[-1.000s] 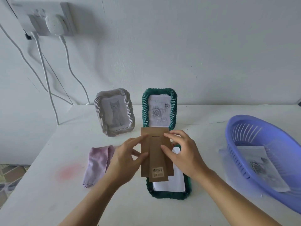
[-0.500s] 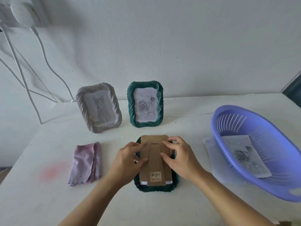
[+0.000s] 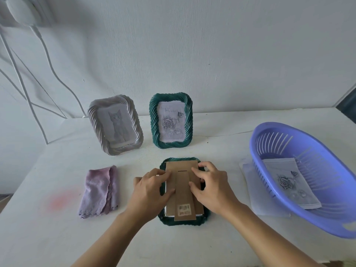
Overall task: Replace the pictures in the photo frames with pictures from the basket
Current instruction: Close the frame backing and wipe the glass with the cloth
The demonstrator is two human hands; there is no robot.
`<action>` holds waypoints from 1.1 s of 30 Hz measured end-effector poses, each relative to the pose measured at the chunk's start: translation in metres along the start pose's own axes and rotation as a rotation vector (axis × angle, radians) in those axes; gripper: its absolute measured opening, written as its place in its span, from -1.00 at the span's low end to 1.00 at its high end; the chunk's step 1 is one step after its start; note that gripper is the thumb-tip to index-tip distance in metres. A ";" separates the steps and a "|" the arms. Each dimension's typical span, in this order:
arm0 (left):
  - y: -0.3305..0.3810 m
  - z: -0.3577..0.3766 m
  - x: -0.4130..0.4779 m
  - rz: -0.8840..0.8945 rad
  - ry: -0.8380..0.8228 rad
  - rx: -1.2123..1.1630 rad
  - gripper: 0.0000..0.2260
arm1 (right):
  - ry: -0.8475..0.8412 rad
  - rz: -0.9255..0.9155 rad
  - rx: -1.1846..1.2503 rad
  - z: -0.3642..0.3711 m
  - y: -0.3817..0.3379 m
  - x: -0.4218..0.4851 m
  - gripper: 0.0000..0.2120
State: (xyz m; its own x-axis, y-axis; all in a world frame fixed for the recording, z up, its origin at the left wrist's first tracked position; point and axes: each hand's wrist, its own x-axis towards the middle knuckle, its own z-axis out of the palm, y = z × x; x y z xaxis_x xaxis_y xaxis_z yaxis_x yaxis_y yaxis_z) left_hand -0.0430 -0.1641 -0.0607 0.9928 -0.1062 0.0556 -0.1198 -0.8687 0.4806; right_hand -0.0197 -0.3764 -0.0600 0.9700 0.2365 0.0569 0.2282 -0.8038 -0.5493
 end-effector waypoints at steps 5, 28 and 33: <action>-0.001 0.005 -0.003 -0.005 0.023 0.099 -0.53 | 0.022 -0.066 -0.198 0.003 0.002 -0.004 -0.51; 0.002 0.004 -0.006 0.007 0.012 0.080 -0.62 | -0.141 -0.206 -0.007 -0.001 0.028 -0.013 -0.39; 0.007 -0.001 -0.001 0.020 -0.026 0.136 -0.67 | -0.140 -0.219 -0.028 -0.002 0.027 -0.010 -0.39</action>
State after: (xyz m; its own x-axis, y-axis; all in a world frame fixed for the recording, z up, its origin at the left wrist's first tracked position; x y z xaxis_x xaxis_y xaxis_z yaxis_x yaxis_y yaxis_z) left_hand -0.0448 -0.1694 -0.0564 0.9901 -0.1348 0.0401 -0.1402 -0.9239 0.3561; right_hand -0.0226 -0.4018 -0.0734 0.8768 0.4778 0.0549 0.4352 -0.7397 -0.5133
